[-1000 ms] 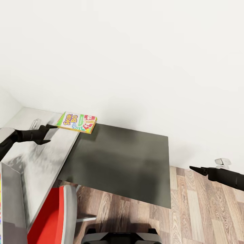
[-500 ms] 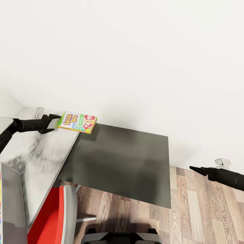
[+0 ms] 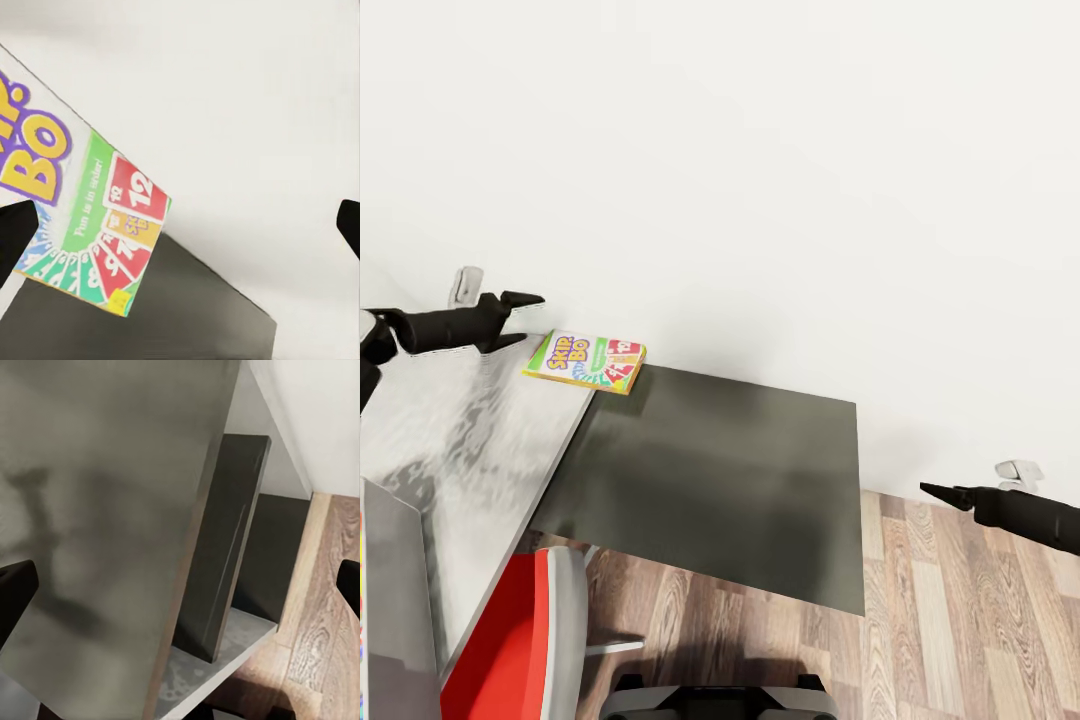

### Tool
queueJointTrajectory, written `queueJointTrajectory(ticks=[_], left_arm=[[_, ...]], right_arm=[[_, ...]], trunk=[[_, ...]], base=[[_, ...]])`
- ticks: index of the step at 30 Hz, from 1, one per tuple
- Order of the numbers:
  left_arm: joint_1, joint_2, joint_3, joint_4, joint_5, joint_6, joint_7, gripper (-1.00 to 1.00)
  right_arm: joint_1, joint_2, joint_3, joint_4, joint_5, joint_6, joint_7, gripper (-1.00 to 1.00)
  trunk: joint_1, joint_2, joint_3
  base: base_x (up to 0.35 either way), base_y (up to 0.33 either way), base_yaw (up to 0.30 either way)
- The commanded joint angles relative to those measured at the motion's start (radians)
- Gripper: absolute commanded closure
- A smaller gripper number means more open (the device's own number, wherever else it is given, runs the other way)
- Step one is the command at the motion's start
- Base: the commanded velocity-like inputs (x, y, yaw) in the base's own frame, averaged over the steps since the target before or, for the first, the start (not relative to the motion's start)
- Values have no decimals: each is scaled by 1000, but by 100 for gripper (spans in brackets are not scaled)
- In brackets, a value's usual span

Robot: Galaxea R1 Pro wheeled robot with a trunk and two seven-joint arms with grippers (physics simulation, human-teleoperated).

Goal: Put all the toys in the child's room - the three board games (two on the bed and one on the table), the two jigsaw puzzles on the table, and the tennis ball on the table - inside the toy box on the table in the child's room.

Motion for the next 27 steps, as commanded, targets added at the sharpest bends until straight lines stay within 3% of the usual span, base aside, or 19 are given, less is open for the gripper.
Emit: queueJointTrajectory(ticks=[1,5,8,9,11,14,15,17,18,21,22,25,26,27], left_arm=[[-1,1,-3,-1,9,0,9,-100],[12,3,2,-84,43,9,13,-100],[34,3,5,-191,100,13,62,-100],[34,3,5,-191,100,13,62,-100],[51,3,6,-279,148,14,138,-100],[76,1,8,-419,237,10,305,-100],[76,1,8,-419,237,10,305,-100],[87,-2,8,-499,299,5,426,-100],[87,-2,8,-499,299,5,426,-100],[97,-20,8,-568,368,-7,561,-100],[97,-20,8,-568,368,-7,561,-100],[102,-63,8,-604,406,-14,633,-100],[102,-63,8,-604,406,-14,633,-100],[101,-80,8,-611,414,-15,649,-100]], right_arm=[[-1,0,-1,0,3,4,5,-100],[-15,0,0,0,0,14,8,-100],[-55,6,2,1,-3,55,10,-100],[-55,6,2,1,-3,55,10,-100],[-100,21,3,15,-7,60,10,-100],[-203,62,4,78,-10,60,8,-100],[-203,62,4,78,-10,60,8,-100],[-281,93,3,143,-11,60,5,-100],[-281,93,3,143,-11,60,5,-100],[-379,137,3,264,-12,60,3,-100],[-379,137,3,264,-12,60,3,-100],[-469,172,5,412,-13,60,4,-100],[-469,172,5,412,-13,60,4,-100],[-501,183,5,462,-13,60,5,-100]], trunk=[[1,-2,-1],[1,-2,-1],[1,-2,-1],[1,-2,-1],[1,-2,-1],[1,-2,-1],[1,-2,-1],[1,-2,-1],[1,-2,-1],[1,-2,-1],[1,-2,-1],[1,-2,-1],[1,-2,-1],[1,-2,-1]], base=[[0,0,0],[0,0,0],[0,0,0],[0,0,0],[0,0,0],[0,0,0],[0,0,0],[0,0,0],[0,0,0],[0,0,0],[0,0,0],[0,0,0],[0,0,0],[0,0,0]])
